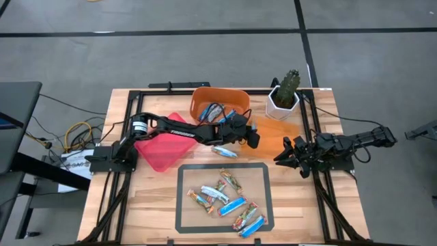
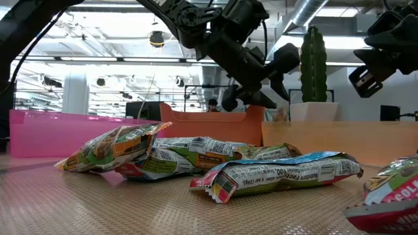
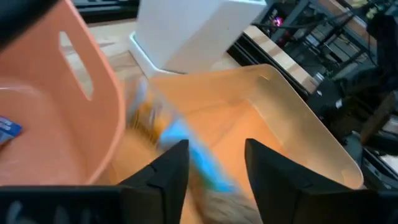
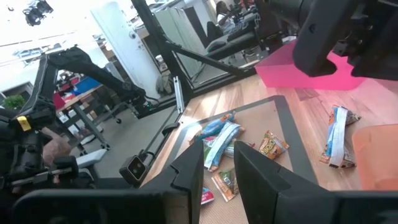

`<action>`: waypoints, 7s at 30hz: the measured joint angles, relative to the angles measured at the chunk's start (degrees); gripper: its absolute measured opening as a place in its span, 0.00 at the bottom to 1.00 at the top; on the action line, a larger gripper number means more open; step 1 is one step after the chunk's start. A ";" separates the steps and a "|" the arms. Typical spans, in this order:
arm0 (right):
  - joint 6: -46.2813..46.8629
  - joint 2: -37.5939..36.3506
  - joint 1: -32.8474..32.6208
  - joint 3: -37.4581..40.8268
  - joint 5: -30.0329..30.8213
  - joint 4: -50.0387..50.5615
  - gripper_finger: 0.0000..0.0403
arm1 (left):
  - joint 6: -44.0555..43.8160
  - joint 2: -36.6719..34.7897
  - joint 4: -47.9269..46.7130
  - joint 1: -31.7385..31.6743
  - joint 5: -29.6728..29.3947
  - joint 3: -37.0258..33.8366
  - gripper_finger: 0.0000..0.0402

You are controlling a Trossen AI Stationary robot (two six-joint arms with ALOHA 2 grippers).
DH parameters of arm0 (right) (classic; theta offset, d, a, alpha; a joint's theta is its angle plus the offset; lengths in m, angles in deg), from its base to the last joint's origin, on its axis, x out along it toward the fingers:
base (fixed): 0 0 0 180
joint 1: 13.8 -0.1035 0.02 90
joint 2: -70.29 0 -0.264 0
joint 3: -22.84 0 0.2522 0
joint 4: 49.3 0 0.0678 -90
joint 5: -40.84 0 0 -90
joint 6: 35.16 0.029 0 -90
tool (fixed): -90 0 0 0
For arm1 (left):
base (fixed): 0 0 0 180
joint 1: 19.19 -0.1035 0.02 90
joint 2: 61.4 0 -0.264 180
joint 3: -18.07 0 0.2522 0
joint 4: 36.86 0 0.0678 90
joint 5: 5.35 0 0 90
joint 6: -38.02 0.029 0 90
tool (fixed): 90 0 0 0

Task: Pick and place Granola Bars by type
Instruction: Put the yellow granola bar into the light orange bin

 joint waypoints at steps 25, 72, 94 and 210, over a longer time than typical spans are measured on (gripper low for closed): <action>0.02 0.00 -0.02 0.00 0.00 0.00 0.20 | 12.87 -0.07 0.59 3.00 1.64 -0.02 0.41; 0.01 -0.02 0.00 0.00 -0.02 0.00 0.20 | 60.79 -8.82 -35.43 8.23 9.08 -8.21 0.41; 0.00 -0.02 -0.01 0.01 -0.01 0.00 0.20 | 64.84 -8.68 -31.10 5.39 9.46 -12.15 0.41; 0.00 0.42 0.00 0.00 0.00 0.00 0.20 | 16.42 3.67 -5.04 0.07 2.02 6.12 0.05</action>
